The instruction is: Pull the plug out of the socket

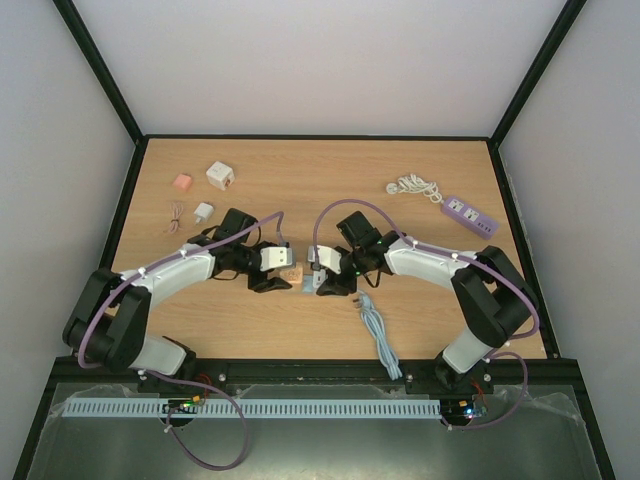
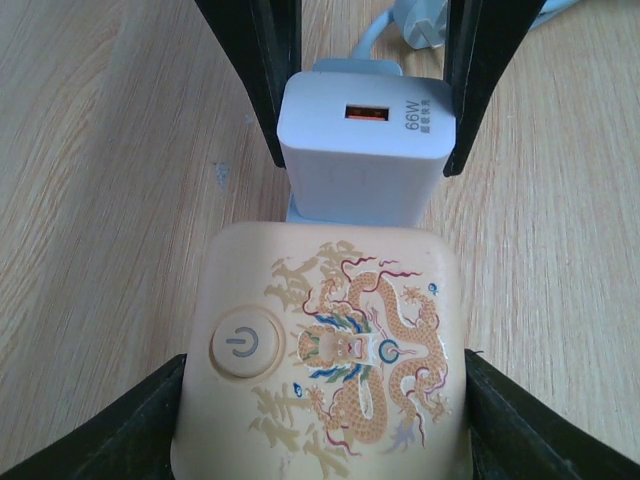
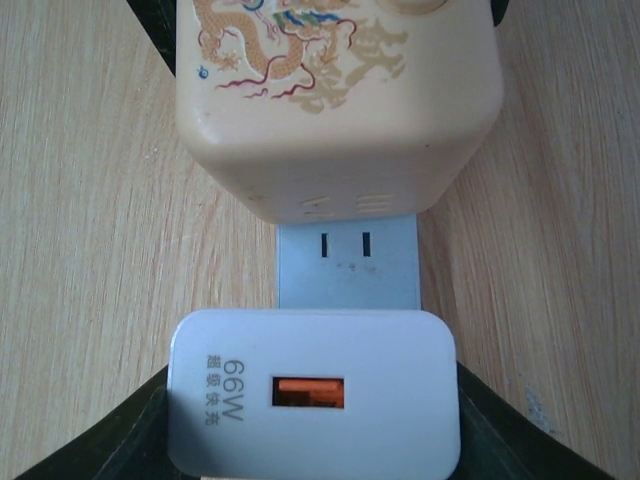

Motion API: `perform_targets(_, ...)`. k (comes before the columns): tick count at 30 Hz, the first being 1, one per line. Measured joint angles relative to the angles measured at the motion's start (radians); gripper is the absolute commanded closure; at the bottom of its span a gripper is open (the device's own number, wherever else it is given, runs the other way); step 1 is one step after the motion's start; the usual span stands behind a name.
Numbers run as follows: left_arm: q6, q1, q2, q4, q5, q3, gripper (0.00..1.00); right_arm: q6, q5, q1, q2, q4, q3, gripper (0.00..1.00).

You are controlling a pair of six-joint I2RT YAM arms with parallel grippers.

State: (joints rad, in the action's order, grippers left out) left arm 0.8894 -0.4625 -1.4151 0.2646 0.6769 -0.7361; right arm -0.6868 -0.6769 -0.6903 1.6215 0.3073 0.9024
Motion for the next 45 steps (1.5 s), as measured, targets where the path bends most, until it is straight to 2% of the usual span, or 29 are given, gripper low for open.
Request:
perform_targets(15,0.033,-0.012,0.013,0.002,-0.034,0.018,0.58,0.014,0.003,-0.008,0.026,-0.005,0.017,0.98)
perform_targets(27,-0.027,-0.003,0.04,-0.005,0.009,0.011,0.6,0.02,0.007,-0.011,0.03,-0.002,0.021,0.98)
perform_targets(32,-0.018,0.003,0.06,0.01,0.086,-0.011,0.63,0.021,0.007,-0.011,0.03,-0.003,0.021,0.98)
perform_targets(38,0.047,0.109,0.085,0.109,0.106,-0.065,0.63,0.021,0.007,-0.011,0.03,-0.003,0.021,0.98)
perform_targets(45,0.201,0.308,0.138,0.309,0.038,-0.161,0.64,0.021,0.007,-0.011,0.03,-0.003,0.021,0.98)
